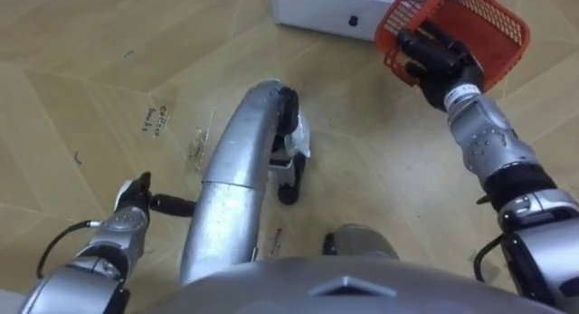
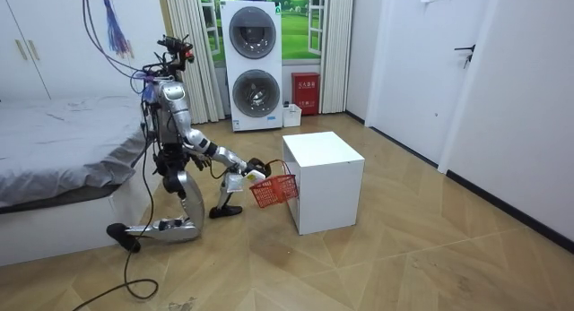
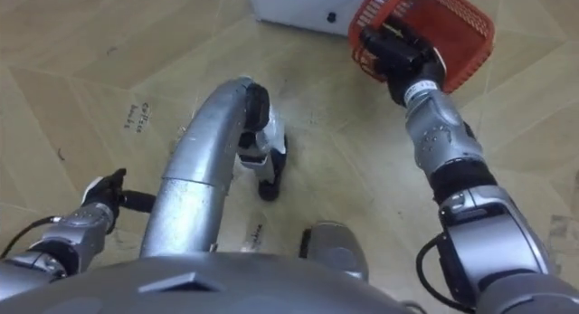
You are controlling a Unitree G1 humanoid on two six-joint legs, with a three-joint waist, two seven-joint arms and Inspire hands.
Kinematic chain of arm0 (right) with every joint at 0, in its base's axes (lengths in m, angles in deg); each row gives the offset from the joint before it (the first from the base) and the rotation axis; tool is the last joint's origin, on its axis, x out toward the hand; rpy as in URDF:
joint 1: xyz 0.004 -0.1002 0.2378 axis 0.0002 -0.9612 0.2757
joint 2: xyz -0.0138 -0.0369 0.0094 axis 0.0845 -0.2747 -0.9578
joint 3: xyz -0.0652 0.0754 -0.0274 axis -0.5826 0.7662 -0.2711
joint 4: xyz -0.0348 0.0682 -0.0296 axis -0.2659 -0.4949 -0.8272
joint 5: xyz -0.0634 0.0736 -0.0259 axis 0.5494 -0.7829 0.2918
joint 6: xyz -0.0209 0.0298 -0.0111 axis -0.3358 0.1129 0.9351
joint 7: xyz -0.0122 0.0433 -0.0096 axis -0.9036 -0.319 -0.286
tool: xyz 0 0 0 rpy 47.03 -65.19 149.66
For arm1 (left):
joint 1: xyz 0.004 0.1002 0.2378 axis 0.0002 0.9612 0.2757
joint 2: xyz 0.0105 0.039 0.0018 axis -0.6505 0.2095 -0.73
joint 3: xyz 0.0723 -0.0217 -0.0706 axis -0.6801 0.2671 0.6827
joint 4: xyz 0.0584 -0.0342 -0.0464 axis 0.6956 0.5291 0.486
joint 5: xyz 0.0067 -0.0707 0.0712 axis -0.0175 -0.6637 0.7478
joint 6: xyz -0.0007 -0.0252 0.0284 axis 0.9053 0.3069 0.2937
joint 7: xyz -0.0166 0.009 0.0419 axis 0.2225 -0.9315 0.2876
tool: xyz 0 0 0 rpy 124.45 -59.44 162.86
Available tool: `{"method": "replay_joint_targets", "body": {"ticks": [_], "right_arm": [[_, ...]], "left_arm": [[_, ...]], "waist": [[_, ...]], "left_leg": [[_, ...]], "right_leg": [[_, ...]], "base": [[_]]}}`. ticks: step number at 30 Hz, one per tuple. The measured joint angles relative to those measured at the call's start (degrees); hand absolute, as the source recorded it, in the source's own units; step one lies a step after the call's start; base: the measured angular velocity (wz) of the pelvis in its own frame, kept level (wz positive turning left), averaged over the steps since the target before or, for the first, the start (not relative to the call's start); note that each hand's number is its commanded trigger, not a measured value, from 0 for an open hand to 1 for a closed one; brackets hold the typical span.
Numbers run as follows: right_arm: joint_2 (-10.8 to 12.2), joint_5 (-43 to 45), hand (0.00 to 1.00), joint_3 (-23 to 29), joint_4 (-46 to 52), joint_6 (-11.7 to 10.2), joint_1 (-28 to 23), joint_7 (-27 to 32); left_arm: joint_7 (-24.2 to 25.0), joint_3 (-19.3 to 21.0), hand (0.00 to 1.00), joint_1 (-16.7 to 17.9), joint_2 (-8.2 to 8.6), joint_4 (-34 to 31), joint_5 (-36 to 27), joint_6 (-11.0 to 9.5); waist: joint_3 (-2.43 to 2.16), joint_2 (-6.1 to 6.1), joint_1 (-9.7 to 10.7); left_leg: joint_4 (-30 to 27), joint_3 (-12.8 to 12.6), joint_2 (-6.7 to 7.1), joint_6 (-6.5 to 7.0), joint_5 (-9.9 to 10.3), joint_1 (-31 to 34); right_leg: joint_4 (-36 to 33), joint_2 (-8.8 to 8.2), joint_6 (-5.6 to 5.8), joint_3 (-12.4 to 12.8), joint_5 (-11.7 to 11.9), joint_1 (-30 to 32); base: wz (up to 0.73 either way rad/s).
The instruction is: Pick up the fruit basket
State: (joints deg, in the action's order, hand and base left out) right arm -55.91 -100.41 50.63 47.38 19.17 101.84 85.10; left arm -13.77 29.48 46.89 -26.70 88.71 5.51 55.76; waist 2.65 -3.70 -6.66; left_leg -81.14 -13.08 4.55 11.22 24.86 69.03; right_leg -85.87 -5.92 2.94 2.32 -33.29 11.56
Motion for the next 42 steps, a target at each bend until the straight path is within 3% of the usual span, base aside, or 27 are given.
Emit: {"method": "replay_joint_targets", "body": {"ticks": [2, 3, 4, 5, 7, 8, 10, 11, 13, 15, 17, 18, 19, 20, 23, 30, 32, 33, 34, 35, 36, 37, 38, 39, 40, 41, 42], "right_arm": [[0.1, 0.5, 1.0, 0.6, 5.6, 0.8, -3.0, -0.6], [0.3, 0.5, 1.0, 0.5, 6.7, 1.2, -4.1, -0.6], [0.9, 1.9, 1.0, 0.4, 9.0, 1.5, -6.8, -1.0], [1.6, 4.2, 1.0, 0.1, 10.7, 1.5, -8.7, -1.4], [2.4, 6.6, 1.0, -0.2, 13.5, 1.6, -10.2, -2.2], [2.5, 7.4, 1.0, -0.2, 15.5, 1.6, -10.9, -3.4], [2.6, 8.6, 1.0, -0.2, 17.1, 1.4, -10.9, -5.7], [2.6, 10.2, 1.0, -0.3, 17.4, 1.4, -10.7, -6.9], [2.8, 11.7, 1.0, -0.2, 18.3, 1.4, -10.8, -8.4], [2.9, 12.6, 1.0, -0.2, 19.2, 1.4, -11.0, -9.8], [2.9, 13.6, 1.0, -0.4, 21.0, 1.4, -11.9, -10.2], [2.9, 13.7, 1.0, -0.5, 21.5, 1.4, -12.4, -10.2], [3.0, 13.8, 1.0, -0.7, 21.7, 1.4, -12.9, -10.2], [3.0, 13.7, 1.0, -0.8, 21.8, 1.5, -13.6, -10.1], [2.8, 13.4, 1.0, -0.8, 22.6, 1.5, -13.9, -10.2], [2.6, 13.5, 1.0, -0.6, 28.9, 1.4, -15.6, -10.7], [2.6, 13.5, 1.0, -0.6, 29.8, 1.4, -15.5, -10.7], [2.8, 13.5, 1.0, -0.7, 29.9, 1.4, -15.5, -10.6], [3.6, 13.5, 1.0, -0.8, 29.9, 1.3, -15.6, -10.6], [3.0, 13.5, 1.0, 0.0, 30.7, 1.0, -15.5, -10.6], [2.6, 13.5, 1.0, 0.6, 31.0, 1.0, -15.3, -10.6], [2.9, 13.4, 1.0, 0.5, 31.3, 1.2, -15.0, -10.4], [3.0, 13.5, 1.0, -0.1, 32.2, 1.4, -14.9, -10.7], [3.0, 13.5, 1.0, -0.5, 32.5, 1.4, -14.7, -11.0], [3.0, 13.5, 1.0, -0.9, 32.9, 1.4, -14.1, -11.4], [2.8, 13.4, 1.0, -1.3, 33.8, 1.3, -14.1, -11.4], [2.6, 13.3, 1.0, -1.6, 33.9, 1.3, -14.1, -11.4]], "left_arm": [[-0.4, 2.6, 0.0, 2.7, 0.1, -1.8, 0.2, 0.0], [-0.5, 3.2, 0.0, 3.4, 0.09, -2.2, 0.2, 0.0], [-1.0, 4.1, 0.0, 4.5, 0.04, -3.1, 0.3, -0.1], [-1.7, 4.7, 0.0, 5.8, 0.04, -3.9, 1.0, 0.0], [-2.3, 5.5, 0.0, 7.0, 0.26, -3.9, 1.1, 0.0], [-2.9, 5.5, 0.0, 7.6, 0.76, -3.9, 1.5, 0.0], [-2.9, 5.5, 0.0, 7.6, 1.34, -4.4, 2.0, 0.0], [-2.8, 5.5, 0.0, 7.6, 1.85, -4.7, 2.1, -0.3], [-2.7, 5.5, 0.0, 8.0, 2.57, -5.3, 2.0, -1.4], [-2.7, 5.5, 0.0, 8.4, 2.8, -5.7, 2.4, -1.8], [-2.6, 5.4, 0.0, 9.4, 2.71, -7.1, 2.4, -1.7], [-2.6, 5.4, 0.0, 9.5, 2.71, -7.4, 2.4, -1.7], [-2.5, 5.4, 0.0, 9.8, 2.71, -8.1, 2.4, -1.5], [-2.5, 5.4, 0.0, 10.0, 2.84, -8.7, 2.5, -1.4], [-2.3, 5.6, 0.0, 11.2, 2.82, -10.7, 2.6, -1.6], [0.4, 6.0, 0.0, 12.5, 2.79, -10.6, 2.6, -1.5], [1.3, 6.0, 0.0, 12.6, 2.82, -10.6, 2.6, -1.5], [1.4, 6.1, 0.0, 12.4, 2.72, -10.5, 2.6, -1.6], [1.5, 6.6, 0.0, 11.9, 2.56, -10.4, 2.6, -1.7], [1.8, 6.4, 0.0, 10.5, 3.09, -10.8, 2.5, -1.7], [1.9, 6.5, 0.0, 10.0, 3.33, -11.0, 2.5, -1.7], [1.9, 6.5, 0.0, 10.0, 3.83, -11.2, 2.4, -1.7], [1.9, 6.5, 0.0, 10.3, 3.91, -11.0, 2.4, -1.6], [1.9, 6.4, 0.0, 10.4, 3.91, -10.8, 2.3, -1.4], [2.1, 6.1, 0.0, 10.3, 3.93, -10.3, 2.4, -1.0], [2.4, 6.2, 0.0, 10.4, 3.94, -9.8, 2.4, -0.9], [2.5, 6.2, 0.0, 10.6, 4.17, -9.4, 2.4, -0.9]], "waist": [[-0.2, 0.1, -0.1], [-0.28, 0.24, -0.1], [-0.35, 0.36, 0.0], [-0.66, 0.93, 0.0], [-0.94, 1.78, 0.2], [-1.5, 2.79, 0.5], [-1.51, 3.62, 0.5], [-1.44, 4.59, 0.6], [-1.24, 5.78, 0.8], [-1.42, 6.7, 1.4], [-1.56, 7.0, 1.6], [-1.61, 7.05, 1.6], [-1.65, 6.98, 1.6], [-1.75, 7.22, 1.6], [-1.98, 6.97, 0.5], [-2.54, 5.37, 0.5], [-2.5, 4.73, 0.5], [-2.08, 4.01, 0.7], [-1.65, 1.6, 1.5], [-1.97, 1.24, 2.1], [-1.96, 0.83, 1.7], [-2.07, 0.3, -0.6], [-2.0, 0.49, -1.8], [-1.83, 0.85, -2.0], [-1.45, 1.82, -2.1], [-1.35, 2.33, -1.9], [-1.8, 2.77, -1.7]], "left_leg": [[10.4, 0.0, 1.33, 0.63, -1.3, -7.8], [12.6, 0.0, 1.55, 0.82, -1.6, -9.9], [16.6, 0.0, 2.39, 1.11, -1.8, -13.9], [19.8, 0.1, 2.48, 1.35, -1.9, -17.4], [24.0, 0.1, 2.47, 1.37, -2.0, -22.8], [26.8, 0.3, 2.32, 1.35, -2.1, -26.3], [31.1, 0.3, 2.08, 1.13, -2.4, -32.0], [33.7, 0.8, 1.44, 0.97, -2.7, -35.4], [38.3, 1.5, 0.72, 0.48, -3.8, -40.2], [42.2, 2.6, 0.09, 0.04, -4.9, -43.6], [46.8, 3.7, -0.07, -0.63, -6.0, -47.0], [47.6, 4.1, -0.07, -0.8, -6.2, -47.8], [49.2, 4.8, -0.03, -1.12, -6.4, -49.5], [51.0, 6.1, 0.07, -1.7, -6.7, -51.5], [56.2, 7.2, -0.85, -3.26, -7.9, -56.2], [64.6, 10.2, -2.09, -6.27, -10.2, -64.8], [65.4, 10.4, -2.89, -7.13, -10.8, -66.5], [63.5, 9.6, -2.85, -7.53, -11.0, -65.7], [59.7, 7.8, -2.24, -9.39, -10.9, -61.8], [66.1, 7.8, -2.91, -9.92, -13.6, -58.1], [66.4, 5.8, -3.56, -7.83, -16.3, -57.1], [67.1, 4.1, -3.93, -7.33, -17.0, -57.4], [66.9, 4.5, -4.17, -7.34, -17.0, -57.9], [66.8, 6.3, -4.21, -7.35, -17.0, -58.3], [66.8, 9.7, -4.35, -7.55, -16.9, -58.9], [67.1, 10.1, -4.1, -8.35, -16.4, -59.7], [67.7, 10.0, -4.11, -8.65, -16.1, -60.2]], "right_leg": [[10.4, -1.3, 0.7, 0.2, 11.1, -1.7], [11.6, -1.3, 1.03, 0.3, 13.6, -1.5], [12.1, -1.27, 1.36, 0.4, 18.0, -0.4], [10.5, -0.88, 1.58, 0.7, 19.7, 2.4], [5.2, -1.04, 1.5, 0.2, 18.0, 7.9], [4.4, -1.27, 0.89, -0.3, 16.0, 11.0], [5.7, -2.87, 0.86, -1.3, 13.3, 14.8], [9.6, -3.2, 0.91, -2.1, 11.5, 15.9], [17.6, -3.79, 1.21, -3.2, 10.6, 16.7], [28.6, -4.06, 1.48, -4.1, 10.6, 16.3], [43.4, -3.91, 1.79, -4.6, 12.8, 14.4], [46.8, -3.71, 1.6, -4.8, 13.9, 13.5], [52.6, -3.08, 1.23, -5.2, 17.4, 11.2], [55.3, -2.35, 2.71, -5.4, 20.1, 8.7], [62.4, -0.75, 2.2, -6.8, 21.5, 2.8], [68.6, 1.33, 1.09, -8.8, 22.2, -4.8], [69.9, 1.74, -0.29, -8.8, 23.0, -7.2], [70.5, 1.46, -0.72, -8.1, 23.3, -8.2], [73.3, 0.23, -0.9, -3.7, 23.4, -10.1], [74.6, 0.31, -0.69, -2.1, 23.3, -9.8], [74.4, 0.27, 0.04, -1.8, 22.8, -9.3], [74.3, 0.33, 0.93, -2.2, 23.1, -7.5], [75.3, 1.08, 1.5, -3.9, 23.4, -7.4], [76.1, 1.58, 1.11, -4.4, 23.7, -7.3], [77.8, 2.66, -0.1, -4.4, 25.1, -6.2], [78.7, 3.05, -1.86, -6.2, 27.8, -4.7], [77.9, 2.75, -2.07, -7.6, 27.5, -4.9]], "base": [[-0.18], [-0.1], [-0.14], [-0.17], [-0.35], [-0.46], [-0.33], [-0.19], [-0.16], [-0.04], [0.07], [0.21], [0.35], [0.34], [0.08], [0.04], [0.04], [0.36], [0.74], [0.74], [0.15], [-0.48], [-0.61], [-0.4], [-0.18], [-0.1], [-0.1]]}}
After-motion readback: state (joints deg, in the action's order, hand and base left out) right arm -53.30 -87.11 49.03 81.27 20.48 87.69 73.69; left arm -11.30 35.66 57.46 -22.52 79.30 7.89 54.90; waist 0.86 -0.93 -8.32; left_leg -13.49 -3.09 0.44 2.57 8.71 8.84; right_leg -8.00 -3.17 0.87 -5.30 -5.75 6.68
